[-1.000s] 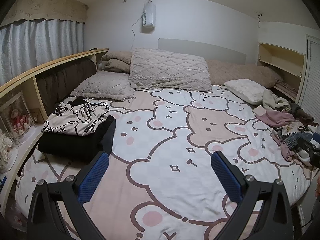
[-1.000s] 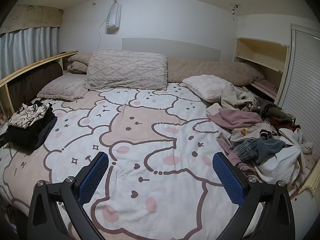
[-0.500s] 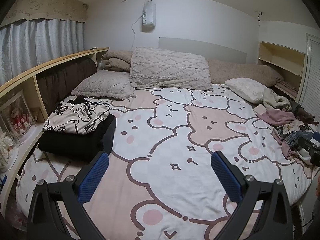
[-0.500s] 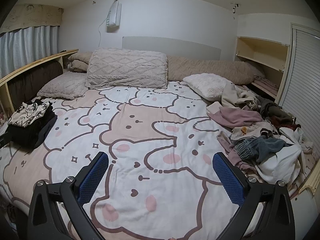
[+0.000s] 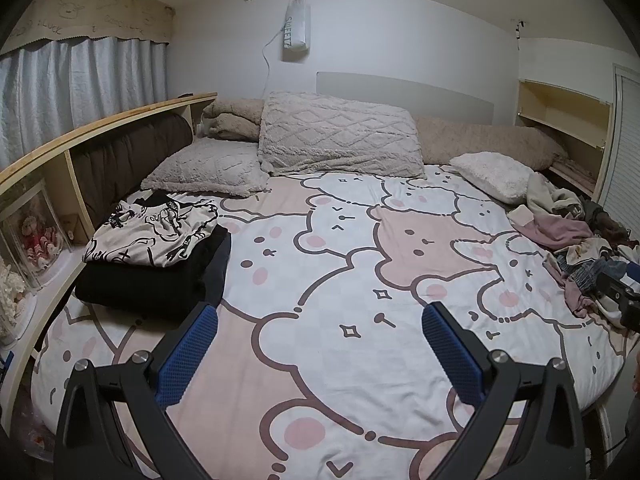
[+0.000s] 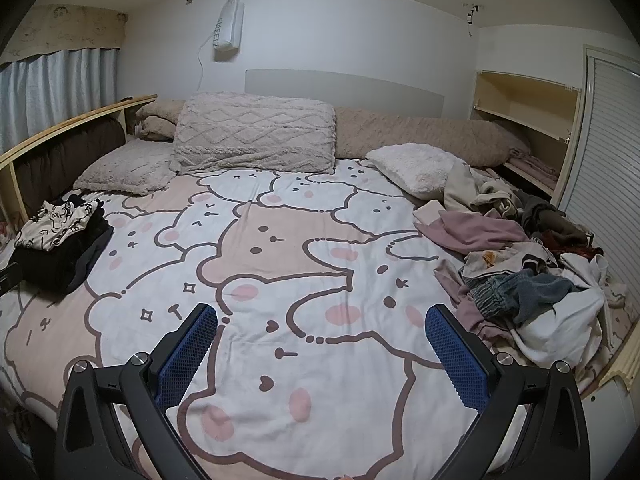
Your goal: Fold clothes
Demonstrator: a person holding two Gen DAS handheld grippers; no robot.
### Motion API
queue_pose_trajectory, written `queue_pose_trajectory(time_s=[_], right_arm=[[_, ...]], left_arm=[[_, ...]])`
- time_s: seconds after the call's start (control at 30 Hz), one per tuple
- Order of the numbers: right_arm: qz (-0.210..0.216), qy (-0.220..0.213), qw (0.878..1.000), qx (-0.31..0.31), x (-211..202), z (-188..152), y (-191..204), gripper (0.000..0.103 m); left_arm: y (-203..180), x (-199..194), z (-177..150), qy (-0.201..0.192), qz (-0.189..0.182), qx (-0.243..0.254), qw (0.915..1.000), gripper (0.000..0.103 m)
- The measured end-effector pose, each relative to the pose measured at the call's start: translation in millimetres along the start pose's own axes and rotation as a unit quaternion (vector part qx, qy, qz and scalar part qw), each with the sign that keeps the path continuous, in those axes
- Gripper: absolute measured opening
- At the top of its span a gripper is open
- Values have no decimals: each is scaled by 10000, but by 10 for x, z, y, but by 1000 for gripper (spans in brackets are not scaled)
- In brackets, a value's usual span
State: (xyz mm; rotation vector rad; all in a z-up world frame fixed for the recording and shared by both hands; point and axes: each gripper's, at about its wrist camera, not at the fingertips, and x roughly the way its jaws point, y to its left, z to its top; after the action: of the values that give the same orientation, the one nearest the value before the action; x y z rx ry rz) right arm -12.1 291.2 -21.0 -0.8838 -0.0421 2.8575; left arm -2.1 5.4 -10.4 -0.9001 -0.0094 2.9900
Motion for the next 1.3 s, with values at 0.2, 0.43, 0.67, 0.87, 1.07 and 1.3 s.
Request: queue_pose_trajectory(time_s=[0.2,0.43,0.67,0.87,1.07,1.3], right_arm=[[-19,51,10000,57,52,-27,-44,103],[-29,26,10000,56,103,-61,-100,103],[18,90,9992,389,223,-152,-310,103],[-394,233,9967,665,374,-280,-657,103],[-1276,302,9882,795,468,-411,-1142,103],[-2245,442,9677,1058,505,-426,-1853,103]], left_arm=[[-8,39,-1,28,18,30,10000,103],[-71,114,-9,139,-69,65,9999,103],[-148,121,-41,-79,-255,-83,9996,103],[-216,183,-30,-92,-282,-10,9996,103],[-247,319,-1,64,-156,-1,9999,103],[-325,446,0,219,-216,72,9995,103]])
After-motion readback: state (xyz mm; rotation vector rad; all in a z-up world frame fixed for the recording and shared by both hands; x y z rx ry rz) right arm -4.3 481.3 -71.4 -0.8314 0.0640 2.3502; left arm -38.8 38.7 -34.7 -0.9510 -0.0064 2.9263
